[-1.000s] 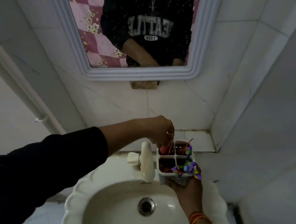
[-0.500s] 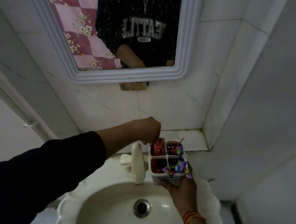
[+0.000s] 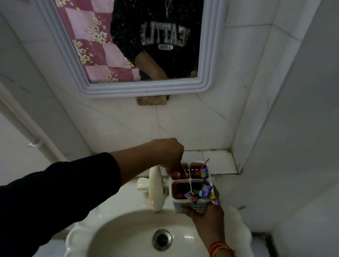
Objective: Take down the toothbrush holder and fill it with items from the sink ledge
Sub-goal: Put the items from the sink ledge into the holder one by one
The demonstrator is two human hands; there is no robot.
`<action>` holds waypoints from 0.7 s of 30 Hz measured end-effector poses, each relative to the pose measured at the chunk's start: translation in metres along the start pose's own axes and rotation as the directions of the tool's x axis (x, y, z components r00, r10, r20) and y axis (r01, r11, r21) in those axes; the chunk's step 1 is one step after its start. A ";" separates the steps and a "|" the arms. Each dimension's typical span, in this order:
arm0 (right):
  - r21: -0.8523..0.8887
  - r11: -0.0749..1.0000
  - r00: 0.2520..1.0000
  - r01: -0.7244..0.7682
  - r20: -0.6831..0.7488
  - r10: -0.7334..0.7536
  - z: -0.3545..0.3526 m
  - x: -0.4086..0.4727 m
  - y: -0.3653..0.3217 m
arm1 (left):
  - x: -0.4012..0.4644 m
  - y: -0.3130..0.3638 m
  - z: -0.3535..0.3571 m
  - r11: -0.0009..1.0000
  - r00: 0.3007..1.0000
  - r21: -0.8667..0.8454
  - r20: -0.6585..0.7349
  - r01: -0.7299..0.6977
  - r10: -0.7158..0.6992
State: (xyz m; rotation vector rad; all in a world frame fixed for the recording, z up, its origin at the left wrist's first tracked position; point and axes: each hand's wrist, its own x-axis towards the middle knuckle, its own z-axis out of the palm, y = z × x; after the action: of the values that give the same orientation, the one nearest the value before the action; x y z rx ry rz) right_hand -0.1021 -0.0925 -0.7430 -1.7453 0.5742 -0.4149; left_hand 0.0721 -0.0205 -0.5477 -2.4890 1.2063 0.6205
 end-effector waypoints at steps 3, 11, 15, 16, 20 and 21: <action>0.001 1.000 1.000 -0.008 -0.002 0.008 0.000 0.000 -0.001 | 0.006 -0.012 -0.008 0.996 0.999 -0.082 0.026 0.024 -0.021; -0.115 0.993 0.998 0.025 -0.049 -0.030 -0.009 0.003 -0.010 | 0.013 -0.003 0.000 0.943 0.989 -0.304 -0.003 0.137 -0.145; -0.164 0.984 0.994 0.062 -0.083 -0.077 -0.029 0.037 -0.029 | 0.022 -0.005 -0.017 0.836 0.976 -0.532 -0.072 0.135 -0.204; -0.174 0.983 0.993 0.058 -0.089 -0.074 -0.036 0.050 -0.033 | 0.029 -0.006 -0.020 0.789 0.975 -0.602 -0.075 0.123 -0.209; -0.226 0.972 0.992 0.061 -0.093 -0.084 -0.061 0.094 -0.042 | 0.051 0.007 -0.024 0.466 0.961 -0.878 -0.024 0.112 -0.277; -0.241 0.969 0.993 0.048 -0.097 -0.073 -0.066 0.104 -0.040 | 0.055 0.011 -0.024 0.414 0.960 -0.904 -0.020 0.102 -0.279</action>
State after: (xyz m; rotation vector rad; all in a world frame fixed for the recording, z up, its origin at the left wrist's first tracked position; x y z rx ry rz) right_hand -0.0475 -0.1978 -0.6901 -1.9834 0.6686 -0.4997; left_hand 0.0996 -0.0743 -0.5557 -3.5665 0.6187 1.2799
